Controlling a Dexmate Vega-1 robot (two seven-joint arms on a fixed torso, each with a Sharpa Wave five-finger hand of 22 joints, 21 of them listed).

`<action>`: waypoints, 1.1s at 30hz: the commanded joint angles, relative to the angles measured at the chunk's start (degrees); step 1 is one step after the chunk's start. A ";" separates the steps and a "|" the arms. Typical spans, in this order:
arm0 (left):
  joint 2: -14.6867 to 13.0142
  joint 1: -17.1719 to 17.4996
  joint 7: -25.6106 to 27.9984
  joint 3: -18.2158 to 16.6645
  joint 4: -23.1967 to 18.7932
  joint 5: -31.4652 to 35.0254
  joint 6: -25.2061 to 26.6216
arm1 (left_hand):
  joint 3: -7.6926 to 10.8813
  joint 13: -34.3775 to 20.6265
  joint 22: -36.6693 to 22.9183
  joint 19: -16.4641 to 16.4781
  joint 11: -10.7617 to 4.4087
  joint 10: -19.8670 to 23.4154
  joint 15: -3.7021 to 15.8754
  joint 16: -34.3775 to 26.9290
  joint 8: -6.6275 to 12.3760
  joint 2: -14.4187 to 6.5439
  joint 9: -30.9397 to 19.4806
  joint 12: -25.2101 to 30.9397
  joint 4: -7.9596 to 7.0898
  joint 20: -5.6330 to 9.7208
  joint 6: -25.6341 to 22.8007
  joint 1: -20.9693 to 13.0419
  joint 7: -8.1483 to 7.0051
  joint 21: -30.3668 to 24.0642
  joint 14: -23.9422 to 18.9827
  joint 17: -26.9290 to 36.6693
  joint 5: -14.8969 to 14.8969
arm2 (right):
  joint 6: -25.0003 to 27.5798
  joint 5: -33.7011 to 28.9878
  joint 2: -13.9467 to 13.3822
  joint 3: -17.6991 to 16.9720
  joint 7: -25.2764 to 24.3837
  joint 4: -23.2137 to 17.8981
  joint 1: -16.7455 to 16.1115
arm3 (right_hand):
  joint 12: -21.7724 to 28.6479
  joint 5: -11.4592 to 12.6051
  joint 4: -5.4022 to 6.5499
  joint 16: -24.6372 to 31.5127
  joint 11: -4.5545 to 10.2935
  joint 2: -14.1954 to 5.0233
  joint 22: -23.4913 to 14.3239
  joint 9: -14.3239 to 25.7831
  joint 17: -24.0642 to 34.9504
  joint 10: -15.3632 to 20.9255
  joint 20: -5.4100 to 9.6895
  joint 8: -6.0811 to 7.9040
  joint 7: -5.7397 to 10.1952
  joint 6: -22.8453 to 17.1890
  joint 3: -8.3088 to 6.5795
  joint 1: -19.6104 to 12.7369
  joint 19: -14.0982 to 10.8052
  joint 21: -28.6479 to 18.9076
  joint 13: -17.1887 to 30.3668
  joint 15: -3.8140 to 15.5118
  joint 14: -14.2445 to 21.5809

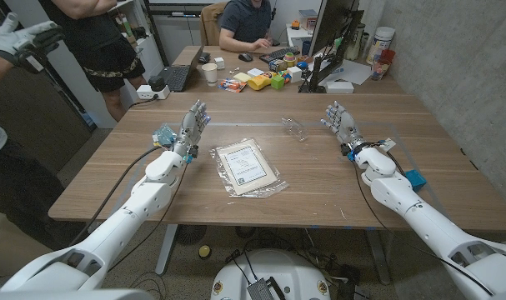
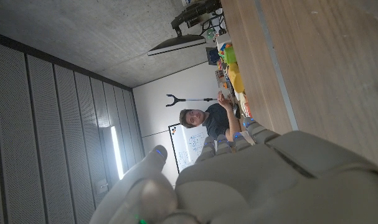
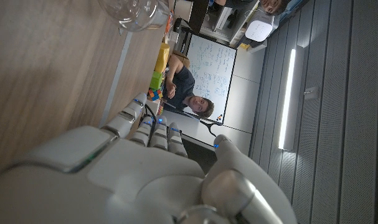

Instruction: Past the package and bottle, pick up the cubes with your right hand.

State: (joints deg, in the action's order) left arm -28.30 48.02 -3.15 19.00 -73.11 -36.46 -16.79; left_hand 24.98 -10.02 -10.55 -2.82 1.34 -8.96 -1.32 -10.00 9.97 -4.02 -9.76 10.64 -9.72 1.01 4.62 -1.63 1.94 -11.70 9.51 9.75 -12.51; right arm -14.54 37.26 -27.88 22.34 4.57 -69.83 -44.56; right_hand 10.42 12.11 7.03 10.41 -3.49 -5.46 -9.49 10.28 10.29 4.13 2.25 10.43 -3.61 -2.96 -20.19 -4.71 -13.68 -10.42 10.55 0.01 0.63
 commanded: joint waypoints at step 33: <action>7.76 1.17 -6.98 -10.29 1.53 8.91 3.32 | 0.26 -0.14 -0.27 -0.63 0.09 -0.54 -0.01 -0.40 0.31 -4.72 -0.12 0.28 -0.05 -0.06 0.47 0.17 -0.18 -0.37 2.51 0.31 -0.23 | 2.65 -12.77 -8.96 0.03 -10.06 -12.59 -1.64 | 1.47 -0.02 -5.40 0.79 6.19 4.19 -0.13 0.19 -0.32 6.02 -6.35 2.38 4.86 -10.98 0.71 -4.15 -8.27 -1.24 0.27 0.36 4.83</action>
State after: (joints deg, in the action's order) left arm -21.75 49.22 -9.14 10.21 -71.88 -28.80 -13.97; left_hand 24.97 -10.01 -10.54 -2.81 1.33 -8.95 -1.34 -9.99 9.97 -4.02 -9.74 10.63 -9.72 1.00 4.61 -1.63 1.94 -11.70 9.49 9.75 -12.51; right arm -12.93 30.24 -32.88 23.31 1.51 -74.61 -43.27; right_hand 11.53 12.11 2.28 11.08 2.52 -1.36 -9.48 10.28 9.86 9.56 -3.71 12.52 1.02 -13.11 -19.23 -7.88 -21.64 -11.85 10.54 0.34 4.86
